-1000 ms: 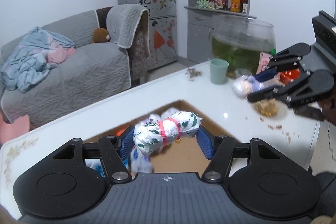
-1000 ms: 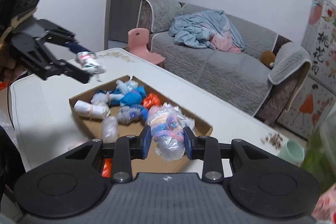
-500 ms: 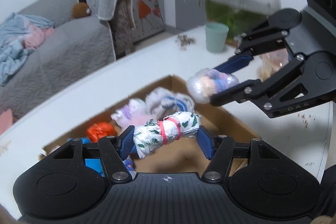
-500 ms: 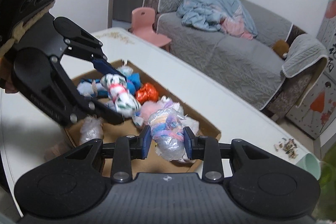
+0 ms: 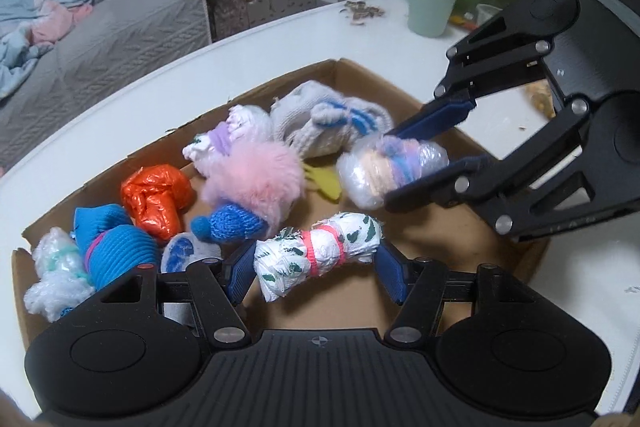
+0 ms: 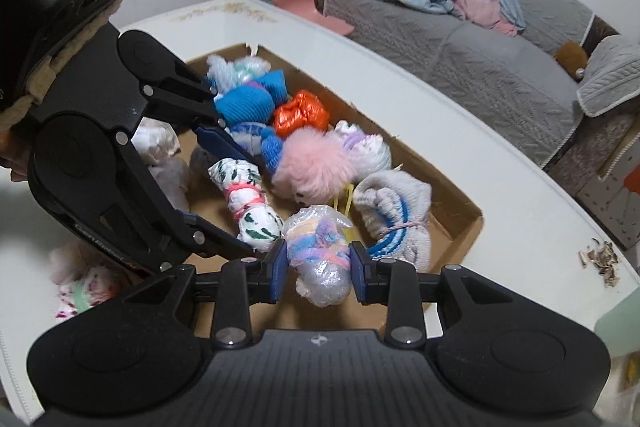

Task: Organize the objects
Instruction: 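Carry both sock rolls over the box and lower them inside, then open both grippers to release the rolls and lift away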

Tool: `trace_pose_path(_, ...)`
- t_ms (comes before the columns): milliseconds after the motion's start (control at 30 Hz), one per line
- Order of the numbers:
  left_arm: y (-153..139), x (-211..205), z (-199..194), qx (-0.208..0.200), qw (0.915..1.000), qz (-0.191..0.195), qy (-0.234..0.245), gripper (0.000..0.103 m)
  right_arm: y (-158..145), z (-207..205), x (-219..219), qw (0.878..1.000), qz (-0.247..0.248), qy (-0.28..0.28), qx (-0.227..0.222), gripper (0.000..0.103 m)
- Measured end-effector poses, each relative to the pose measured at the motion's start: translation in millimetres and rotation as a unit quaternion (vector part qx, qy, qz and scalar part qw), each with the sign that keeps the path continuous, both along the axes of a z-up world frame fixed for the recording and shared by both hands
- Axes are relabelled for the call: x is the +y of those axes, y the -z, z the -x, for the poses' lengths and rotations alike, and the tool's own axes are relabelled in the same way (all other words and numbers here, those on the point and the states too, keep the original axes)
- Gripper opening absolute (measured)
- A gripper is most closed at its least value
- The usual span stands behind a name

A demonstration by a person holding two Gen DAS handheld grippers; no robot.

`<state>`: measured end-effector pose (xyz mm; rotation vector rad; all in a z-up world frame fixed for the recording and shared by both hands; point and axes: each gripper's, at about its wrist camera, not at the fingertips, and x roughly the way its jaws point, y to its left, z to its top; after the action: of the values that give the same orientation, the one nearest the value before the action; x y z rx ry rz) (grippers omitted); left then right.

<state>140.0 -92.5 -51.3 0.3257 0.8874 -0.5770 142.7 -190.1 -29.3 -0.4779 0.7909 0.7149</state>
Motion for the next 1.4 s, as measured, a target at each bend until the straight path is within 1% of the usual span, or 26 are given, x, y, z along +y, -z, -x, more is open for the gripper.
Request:
trace_pose_path(200, 8, 6, -13, 0.002, 0.9997, -0.004, -0.023, 0.068, 15, -14, 4, 1.0, 0.021, -0.006, 0.006, 0.029)
trace_pose_path(400, 9, 7, -14, -0.001, 0.9997, -0.006, -0.022, 0.068, 26, -23, 8, 0.998, 0.059, -0.007, 0.005, 0.029)
trace_pose_path(633, 13, 6, -13, 0.002, 0.9996, -0.005, -0.027, 0.069, 26, -26, 3, 0.998, 0.057, 0.002, 0.014, 0.03)
trace_pose_path(733, 13, 4, -15, 0.015, 0.9994, -0.003, -0.031, 0.072, 25, -26, 4, 0.998, 0.058, 0.008, 0.019, 0.03)
trace_pose_path(800, 12, 3, -16, 0.02, 0.9991, -0.009, -0.037, 0.073, 25, -27, 6, 0.998, 0.062, 0.009, 0.021, 0.034)
trace_pose_path(833, 11, 3, -17, 0.026, 0.9988, -0.01, -0.04, 0.075, 24, -27, 7, 0.998, 0.062, 0.01, 0.027, 0.041)
trace_pose_path(900, 11, 1, -17, 0.04, 0.9982, -0.016, -0.043, 0.083, 23, -28, 9, 0.997, 0.065, 0.011, 0.033, 0.046)
trace_pose_path(933, 12, -1, -16, 0.045, 0.9979, -0.022, -0.04, 0.085, 23, -27, 10, 0.997, 0.07, 0.01, 0.035, 0.049)
trace_pose_path(1000, 12, -2, -13, 0.048, 0.9977, -0.029, -0.039, 0.087, 23, -24, 12, 0.996, 0.078, 0.008, 0.034, 0.052)
trace_pose_path(1167, 12, -3, -12, 0.072, 0.9956, -0.036, -0.047, 0.092, 21, -21, 13, 0.995, 0.097, 0.01, 0.037, 0.059)
trace_pose_path(1233, 12, -3, -12, 0.08, 0.9945, -0.041, -0.053, 0.094, 20, -21, 14, 0.993, 0.108, 0.014, 0.038, 0.064)
trace_pose_path(1400, 10, 1, -11, 0.09, 0.9933, -0.036, -0.063, 0.095, 19, -22, 14, 0.992, 0.116, 0.024, 0.037, 0.067)
